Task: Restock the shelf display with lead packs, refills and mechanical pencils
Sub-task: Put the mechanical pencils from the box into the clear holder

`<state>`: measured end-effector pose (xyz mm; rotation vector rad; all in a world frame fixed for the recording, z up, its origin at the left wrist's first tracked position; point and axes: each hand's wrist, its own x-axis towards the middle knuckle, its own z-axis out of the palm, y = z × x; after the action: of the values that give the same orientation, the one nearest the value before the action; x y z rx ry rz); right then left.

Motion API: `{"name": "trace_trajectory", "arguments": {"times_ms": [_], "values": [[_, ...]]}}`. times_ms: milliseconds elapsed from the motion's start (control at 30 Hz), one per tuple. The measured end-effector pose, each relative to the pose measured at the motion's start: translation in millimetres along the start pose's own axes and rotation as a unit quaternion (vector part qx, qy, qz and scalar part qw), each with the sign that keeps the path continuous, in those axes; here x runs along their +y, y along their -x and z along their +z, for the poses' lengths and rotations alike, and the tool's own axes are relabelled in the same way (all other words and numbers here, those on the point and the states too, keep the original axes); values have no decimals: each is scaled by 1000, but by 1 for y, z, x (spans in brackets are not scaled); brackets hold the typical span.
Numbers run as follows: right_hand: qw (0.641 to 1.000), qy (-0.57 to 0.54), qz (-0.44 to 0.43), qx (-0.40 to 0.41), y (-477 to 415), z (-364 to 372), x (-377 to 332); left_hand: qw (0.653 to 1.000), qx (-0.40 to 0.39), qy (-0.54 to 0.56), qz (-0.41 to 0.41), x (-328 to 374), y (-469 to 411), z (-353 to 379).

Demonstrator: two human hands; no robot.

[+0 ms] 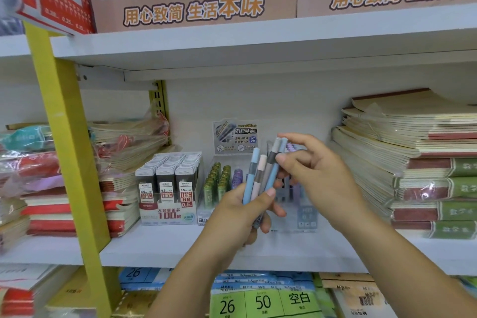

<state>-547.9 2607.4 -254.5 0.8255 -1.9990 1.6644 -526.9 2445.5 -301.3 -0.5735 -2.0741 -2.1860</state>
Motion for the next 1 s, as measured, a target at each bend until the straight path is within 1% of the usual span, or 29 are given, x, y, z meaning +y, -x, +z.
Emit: {"name": "trace_trajectory", "arguments": {"times_ms": [133,233,300,433,633,733,867,1000], "values": [[996,-47,-6,77,-5,-7,1,999,24,-17,-13,-4,-2,-1],[987,-58,-53,140,-9,-23,-1,998,55,-16,-25,-10,-4,-9],[983,-32,-85,159,-9,-33,-2,997,68,-17,-27,-13,-6,-14],[981,47,-97,160,-7,-43,3,996,77,-29,-22,-16,-7,-15],[976,176,-54,117,-9,-43,23,995,93,-14,-15,-18,-10,-12],[973,203,-46,103,-9,-43,30,995,96,-14,-19,-20,-9,-12],[968,213,-52,122,-11,-44,32,995,93,-28,-18,-20,-8,-11],[950,272,-79,134,-9,-41,32,995,84,-44,-17,-17,-6,-9]]}}
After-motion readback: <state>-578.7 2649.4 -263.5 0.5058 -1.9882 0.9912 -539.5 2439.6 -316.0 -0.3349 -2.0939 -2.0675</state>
